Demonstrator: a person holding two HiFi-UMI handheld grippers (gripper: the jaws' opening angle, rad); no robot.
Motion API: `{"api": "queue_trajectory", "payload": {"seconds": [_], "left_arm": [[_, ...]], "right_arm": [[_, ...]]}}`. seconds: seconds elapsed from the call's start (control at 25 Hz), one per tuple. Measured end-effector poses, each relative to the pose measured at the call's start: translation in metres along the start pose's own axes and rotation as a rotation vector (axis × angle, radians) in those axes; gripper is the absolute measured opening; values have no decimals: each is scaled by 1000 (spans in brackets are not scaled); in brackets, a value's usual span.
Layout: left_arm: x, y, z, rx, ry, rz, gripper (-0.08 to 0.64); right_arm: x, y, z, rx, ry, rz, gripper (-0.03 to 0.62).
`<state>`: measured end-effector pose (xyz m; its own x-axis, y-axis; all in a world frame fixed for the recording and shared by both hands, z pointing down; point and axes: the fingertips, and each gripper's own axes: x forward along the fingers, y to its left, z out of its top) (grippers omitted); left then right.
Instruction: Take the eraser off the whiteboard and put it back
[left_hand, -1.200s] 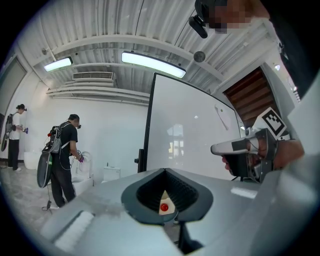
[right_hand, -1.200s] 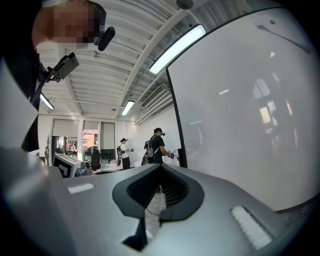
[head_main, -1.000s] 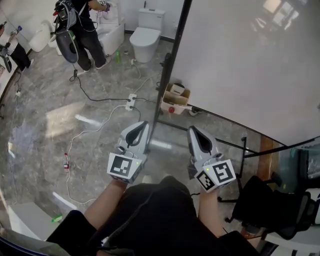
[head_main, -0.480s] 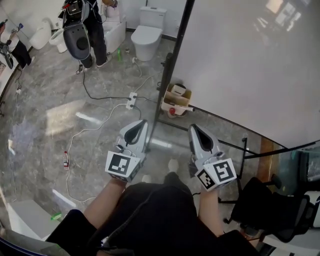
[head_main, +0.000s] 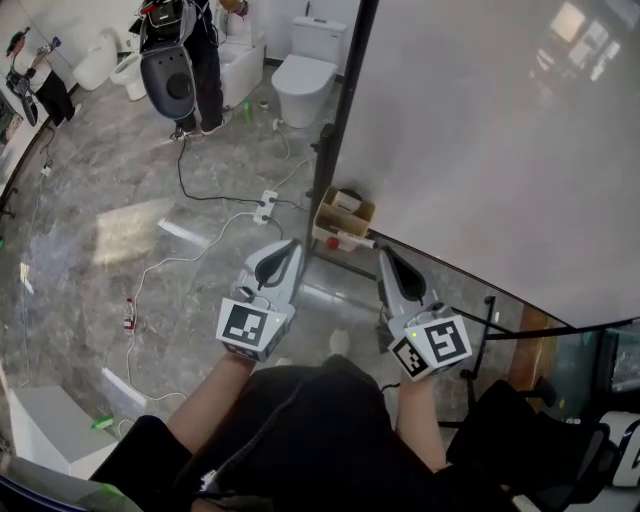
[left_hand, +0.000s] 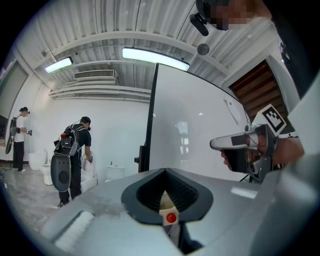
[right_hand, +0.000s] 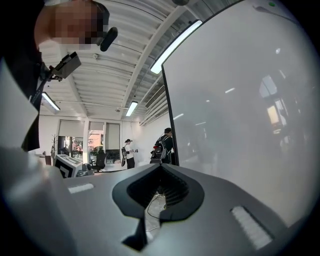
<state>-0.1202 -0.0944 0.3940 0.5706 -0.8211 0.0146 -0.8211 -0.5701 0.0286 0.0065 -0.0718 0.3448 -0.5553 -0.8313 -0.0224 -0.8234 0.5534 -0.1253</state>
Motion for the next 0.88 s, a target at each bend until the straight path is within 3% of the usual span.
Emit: {"api": "queue_trajectory", "payload": {"seconds": [0.88], "left_arm": [[105,-19,-23,44,83,180,5]], "right_arm": [[26,-105,1,7,52,187,9]]}}
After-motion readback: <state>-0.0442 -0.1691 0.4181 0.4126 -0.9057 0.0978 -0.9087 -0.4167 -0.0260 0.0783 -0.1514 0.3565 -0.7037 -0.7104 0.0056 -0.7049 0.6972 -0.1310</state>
